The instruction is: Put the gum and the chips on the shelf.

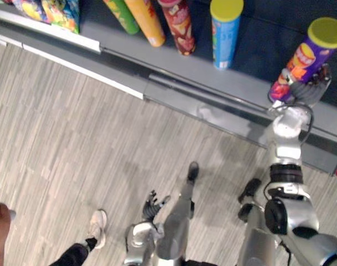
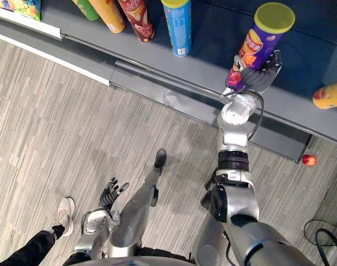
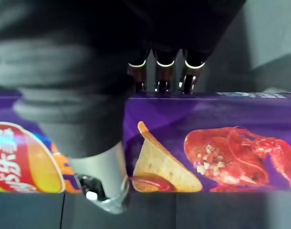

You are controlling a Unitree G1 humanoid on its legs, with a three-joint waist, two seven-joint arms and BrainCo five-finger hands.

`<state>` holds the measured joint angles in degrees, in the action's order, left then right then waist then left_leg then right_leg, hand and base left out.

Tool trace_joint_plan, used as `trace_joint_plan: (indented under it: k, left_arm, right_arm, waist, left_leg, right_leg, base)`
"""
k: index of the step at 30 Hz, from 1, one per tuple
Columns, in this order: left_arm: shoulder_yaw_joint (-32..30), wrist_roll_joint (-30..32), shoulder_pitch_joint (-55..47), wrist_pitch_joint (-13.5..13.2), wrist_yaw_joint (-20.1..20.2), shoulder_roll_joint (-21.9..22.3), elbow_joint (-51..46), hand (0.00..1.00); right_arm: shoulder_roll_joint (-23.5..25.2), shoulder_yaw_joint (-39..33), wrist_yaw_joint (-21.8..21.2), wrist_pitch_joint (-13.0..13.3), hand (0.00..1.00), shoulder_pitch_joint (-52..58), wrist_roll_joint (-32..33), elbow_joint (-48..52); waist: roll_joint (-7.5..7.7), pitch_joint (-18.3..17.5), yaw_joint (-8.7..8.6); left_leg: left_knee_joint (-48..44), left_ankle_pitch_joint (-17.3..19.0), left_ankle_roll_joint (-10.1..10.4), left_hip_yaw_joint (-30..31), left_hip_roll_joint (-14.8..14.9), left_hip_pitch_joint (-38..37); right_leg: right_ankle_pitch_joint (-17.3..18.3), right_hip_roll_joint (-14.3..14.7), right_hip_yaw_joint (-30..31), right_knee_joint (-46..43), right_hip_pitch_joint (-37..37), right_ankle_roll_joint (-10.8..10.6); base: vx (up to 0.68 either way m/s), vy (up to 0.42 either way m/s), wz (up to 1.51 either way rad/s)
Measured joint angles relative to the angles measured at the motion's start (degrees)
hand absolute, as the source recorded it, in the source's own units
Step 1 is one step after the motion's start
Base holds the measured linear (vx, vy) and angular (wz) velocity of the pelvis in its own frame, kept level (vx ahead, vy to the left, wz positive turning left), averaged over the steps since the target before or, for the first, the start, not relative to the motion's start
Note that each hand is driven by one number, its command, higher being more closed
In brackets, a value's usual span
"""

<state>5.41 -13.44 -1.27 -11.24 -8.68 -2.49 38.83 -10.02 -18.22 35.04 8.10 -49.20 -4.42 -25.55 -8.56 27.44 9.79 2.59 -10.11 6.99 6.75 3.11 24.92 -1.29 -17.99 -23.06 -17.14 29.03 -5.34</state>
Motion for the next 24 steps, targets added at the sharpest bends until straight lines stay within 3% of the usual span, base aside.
trace_joint_plan:
  k: [10, 24]
  left_arm:
    - [1.12, -2.04, 0.05, -0.14, 0.05, 0.11, -3.76, 0.0]
    - [1.04, -2.08, 0.13, -0.13, 0.14, 2.57, -5.7, 0.0]
  right_arm:
    - [-3.62, -1.8, 2.01, 0.0, 1.0, -3.74, 0.18, 0.16]
    - [-3.59, -2.13, 2.21, 0.0, 1.0, -4.56, 1.15, 0.41]
  waist:
    - [-0.71, 0.05, 1.17]
    - [-0.83, -0.02, 1.18]
  left_leg:
    - [0.4, -0.68, -0.05, -0.02, -0.51, 1.88]
    - [0.07, -1.26, -0.45, -3.14, -0.46, 3.36]
  right_leg:
    - [2.07, -1.71, -0.16, -4.07, 3.36, 0.04]
    - [3.29, -3.07, 0.04, -6.67, 5.65, 0.03]
  base:
    - [-0.01, -0.073, 0.05]
    - [-0.01, -0.058, 0.02]
